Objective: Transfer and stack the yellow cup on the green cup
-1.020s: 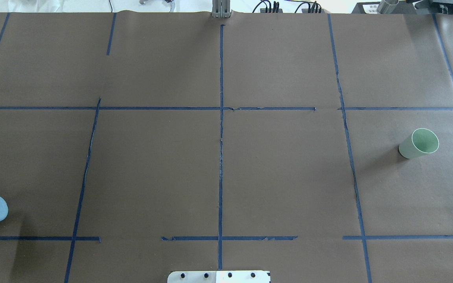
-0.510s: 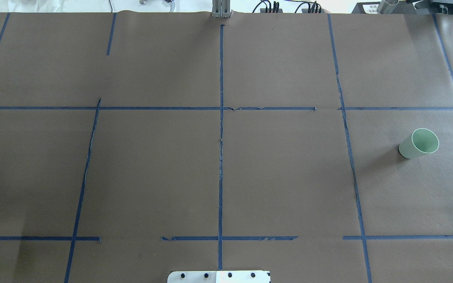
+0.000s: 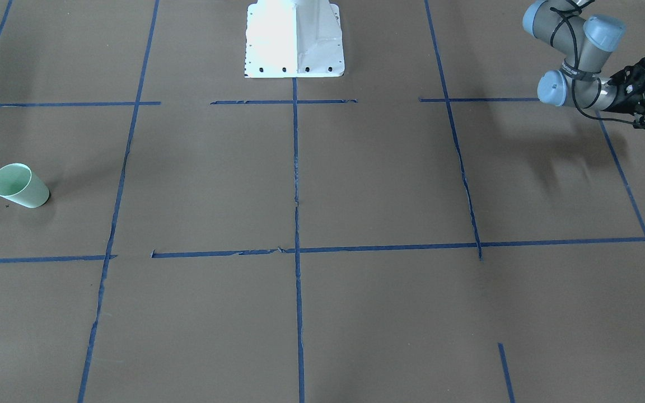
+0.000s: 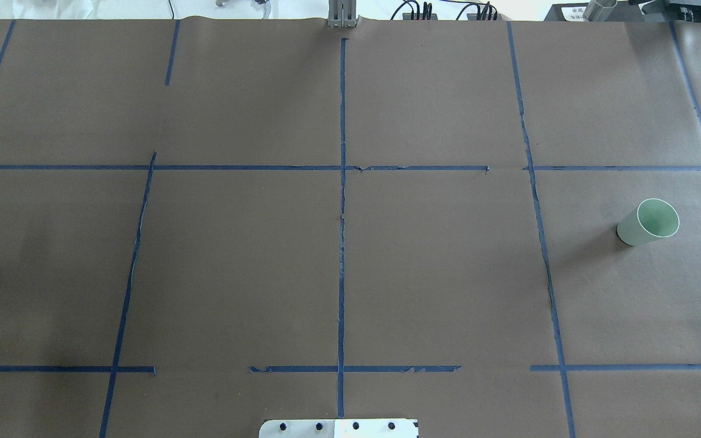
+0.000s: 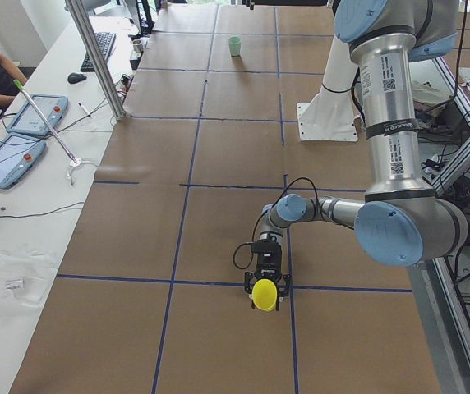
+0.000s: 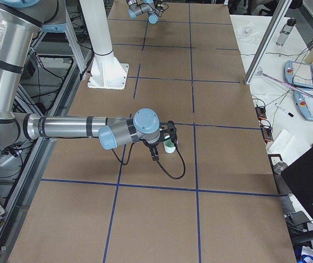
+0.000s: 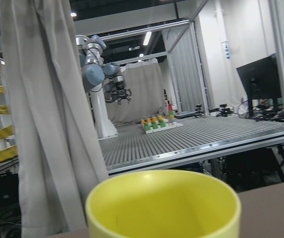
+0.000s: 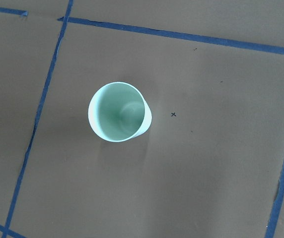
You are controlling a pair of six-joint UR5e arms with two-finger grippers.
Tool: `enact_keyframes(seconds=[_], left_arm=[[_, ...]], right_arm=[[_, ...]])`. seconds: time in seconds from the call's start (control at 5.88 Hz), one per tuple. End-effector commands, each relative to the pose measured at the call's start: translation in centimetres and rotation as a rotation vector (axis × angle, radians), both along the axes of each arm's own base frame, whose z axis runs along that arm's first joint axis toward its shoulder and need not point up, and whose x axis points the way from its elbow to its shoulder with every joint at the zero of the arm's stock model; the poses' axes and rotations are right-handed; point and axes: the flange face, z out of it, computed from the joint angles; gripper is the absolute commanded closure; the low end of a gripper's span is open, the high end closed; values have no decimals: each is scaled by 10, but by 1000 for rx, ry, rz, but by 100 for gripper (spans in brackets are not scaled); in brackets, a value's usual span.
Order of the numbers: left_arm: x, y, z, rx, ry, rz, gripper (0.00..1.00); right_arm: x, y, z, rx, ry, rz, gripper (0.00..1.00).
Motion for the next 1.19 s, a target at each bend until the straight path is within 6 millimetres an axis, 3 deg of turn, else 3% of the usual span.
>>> enact_keyframes(seconds=[0.0, 0.34, 0.51, 0.85, 1.02], left_arm=[[19, -77, -52, 104, 16, 133, 95], [64, -123, -116, 227, 88, 306, 93], [70, -148, -149, 292, 157, 349, 91], [97, -169, -213, 397, 233, 525, 91], [111, -172, -248, 429, 228, 654, 91]], right_arm=[[-1, 0, 2, -6, 0, -2, 0], [-10, -6, -5, 25, -1, -26, 0], [-11, -8, -7, 34, -2, -27, 0], [-11, -8, -7, 28, 1, -21, 0], [-13, -19, -18, 26, 1, -2, 0]])
